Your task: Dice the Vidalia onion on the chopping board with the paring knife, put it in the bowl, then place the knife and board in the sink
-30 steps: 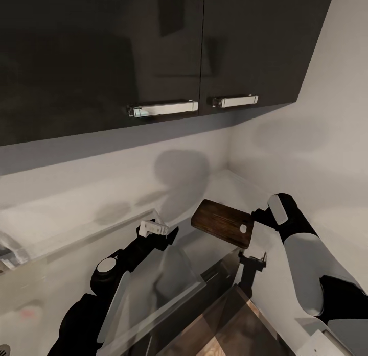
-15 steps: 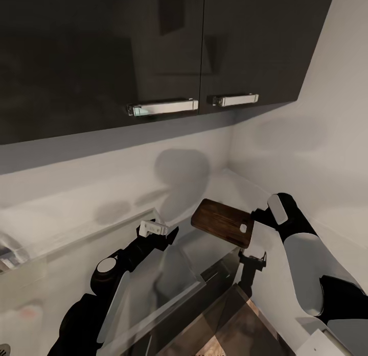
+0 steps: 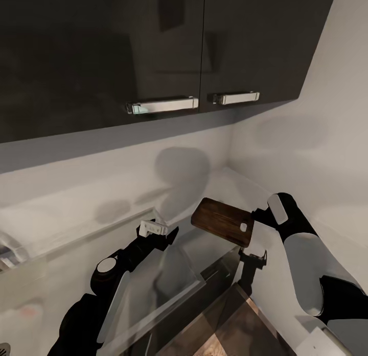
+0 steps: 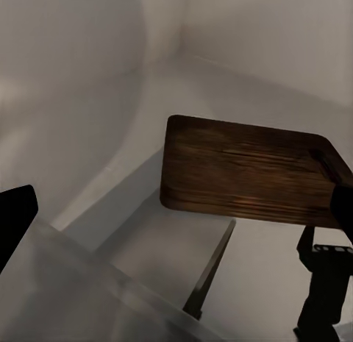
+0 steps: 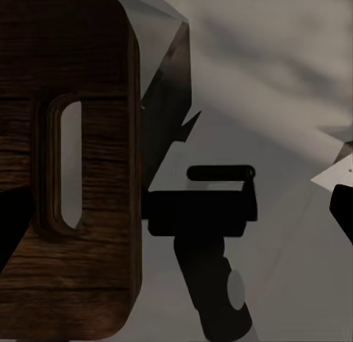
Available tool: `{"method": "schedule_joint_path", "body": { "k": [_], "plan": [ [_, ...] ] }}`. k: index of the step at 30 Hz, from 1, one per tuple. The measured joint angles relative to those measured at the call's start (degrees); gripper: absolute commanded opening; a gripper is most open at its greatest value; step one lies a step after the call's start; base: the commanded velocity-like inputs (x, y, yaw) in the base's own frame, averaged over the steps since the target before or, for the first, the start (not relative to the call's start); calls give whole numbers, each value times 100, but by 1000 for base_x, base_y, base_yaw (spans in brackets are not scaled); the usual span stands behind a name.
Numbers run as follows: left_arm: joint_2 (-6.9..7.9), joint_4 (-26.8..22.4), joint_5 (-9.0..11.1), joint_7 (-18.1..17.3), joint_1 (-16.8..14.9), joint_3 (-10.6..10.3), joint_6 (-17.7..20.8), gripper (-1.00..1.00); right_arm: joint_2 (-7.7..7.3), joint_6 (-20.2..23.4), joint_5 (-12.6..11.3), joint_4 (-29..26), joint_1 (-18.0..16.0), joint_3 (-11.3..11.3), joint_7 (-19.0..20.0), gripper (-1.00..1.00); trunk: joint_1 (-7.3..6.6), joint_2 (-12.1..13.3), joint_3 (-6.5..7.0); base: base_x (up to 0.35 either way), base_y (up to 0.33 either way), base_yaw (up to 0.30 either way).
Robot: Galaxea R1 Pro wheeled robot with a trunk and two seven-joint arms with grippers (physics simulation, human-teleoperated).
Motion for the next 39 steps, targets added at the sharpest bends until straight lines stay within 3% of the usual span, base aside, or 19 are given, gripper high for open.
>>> {"method": "schedule_joint_path", "body": {
  "k": [24, 39],
  "plan": [
    [0, 0, 1, 0, -1, 0, 0, 100, 0, -5, 0, -6, 0, -2, 0, 100, 0, 0, -213, 0, 0, 1],
    [0, 0, 0, 0, -1, 0, 0, 100, 0, -5, 0, -70, 0, -4, 0, 100, 0, -1, -230, 0, 0, 66]
  ]
}}
